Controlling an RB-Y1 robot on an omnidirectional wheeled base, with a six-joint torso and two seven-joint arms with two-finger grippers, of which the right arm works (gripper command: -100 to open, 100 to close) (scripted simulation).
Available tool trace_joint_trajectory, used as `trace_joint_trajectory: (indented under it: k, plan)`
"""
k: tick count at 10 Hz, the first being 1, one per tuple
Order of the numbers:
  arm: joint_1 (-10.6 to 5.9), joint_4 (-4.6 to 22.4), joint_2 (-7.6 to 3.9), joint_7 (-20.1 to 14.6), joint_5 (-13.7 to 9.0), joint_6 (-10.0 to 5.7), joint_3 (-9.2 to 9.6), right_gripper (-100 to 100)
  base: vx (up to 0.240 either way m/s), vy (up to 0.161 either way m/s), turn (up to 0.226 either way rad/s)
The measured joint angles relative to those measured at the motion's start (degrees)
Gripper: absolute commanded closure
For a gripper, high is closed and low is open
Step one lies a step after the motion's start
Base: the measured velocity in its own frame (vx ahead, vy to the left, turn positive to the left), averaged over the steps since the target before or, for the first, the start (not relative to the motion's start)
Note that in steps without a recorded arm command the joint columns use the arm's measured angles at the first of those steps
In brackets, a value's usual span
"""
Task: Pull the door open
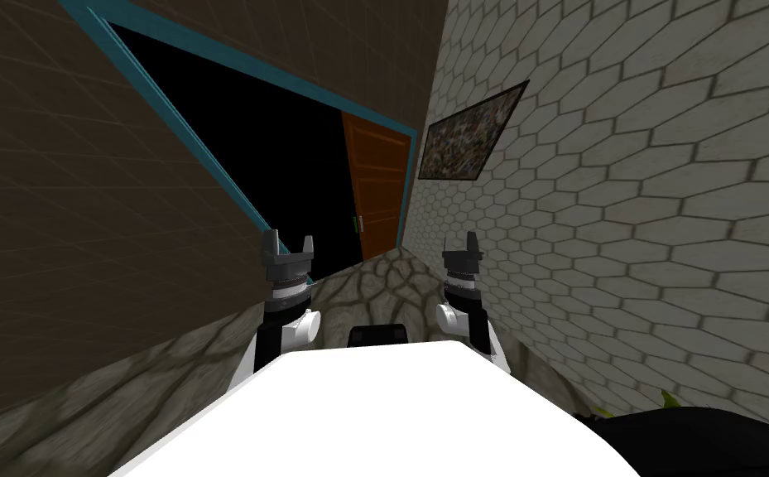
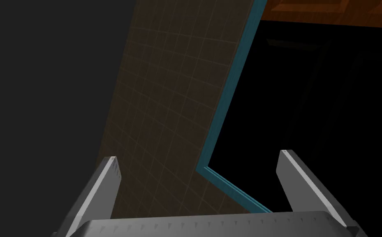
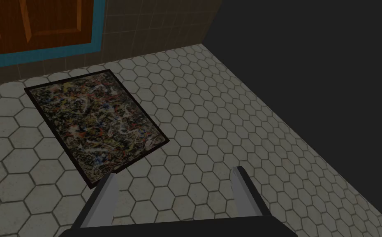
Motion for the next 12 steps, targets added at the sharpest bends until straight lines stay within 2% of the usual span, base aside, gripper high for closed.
trace_joint_trajectory:
  k: [7,8,12]
  plan:
    - [-0.91,7.79,-3.72,-7.21,-5.21,-2.85,2.7,-100,0.131,0.023,0.113]
    - [-1.54,9.45,-4.28,-8.42,-6.16,-3.17,3.09,-100,0.143,0.018,0.118]
    - [-2.37,14.61,-6.11,-13.05,-9.43,-4.84,5.15,-100,0.122,0.017,0.114]
